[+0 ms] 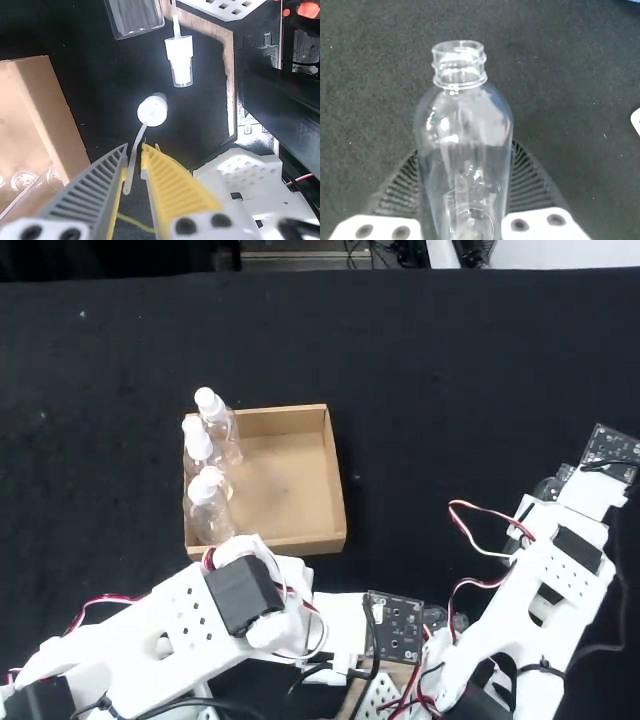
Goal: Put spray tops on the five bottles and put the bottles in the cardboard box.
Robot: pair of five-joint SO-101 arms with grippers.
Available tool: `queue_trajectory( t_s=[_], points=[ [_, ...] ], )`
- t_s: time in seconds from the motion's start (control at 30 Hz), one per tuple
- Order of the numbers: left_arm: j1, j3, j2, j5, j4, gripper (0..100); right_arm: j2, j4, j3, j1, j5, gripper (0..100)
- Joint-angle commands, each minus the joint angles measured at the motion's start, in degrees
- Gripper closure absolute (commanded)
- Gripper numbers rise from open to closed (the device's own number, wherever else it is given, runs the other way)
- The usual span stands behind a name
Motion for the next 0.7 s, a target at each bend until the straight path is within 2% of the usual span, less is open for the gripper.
queue_trajectory(
  t_s=[0.0,0.4,0.57,0.67],
  points=[
    [0.6,-2.5,-0.6,0.6,0.3,97,0.0,-1.4,-0.9,0.5,0.4,98.7],
    [0.0,-15.6,-0.6,12.5,0.4,97,0.0,-1.1,-1.9,0.5,0.4,98.7],
    [-0.2,-26.0,-0.5,17.5,0.4,97,0.0,-1.2,-2.1,0.5,0.4,98.7],
    [-4.8,-33.5,-0.1,18.4,0.4,97,0.0,-1.1,-2.0,0.5,0.4,98.7]
  ],
)
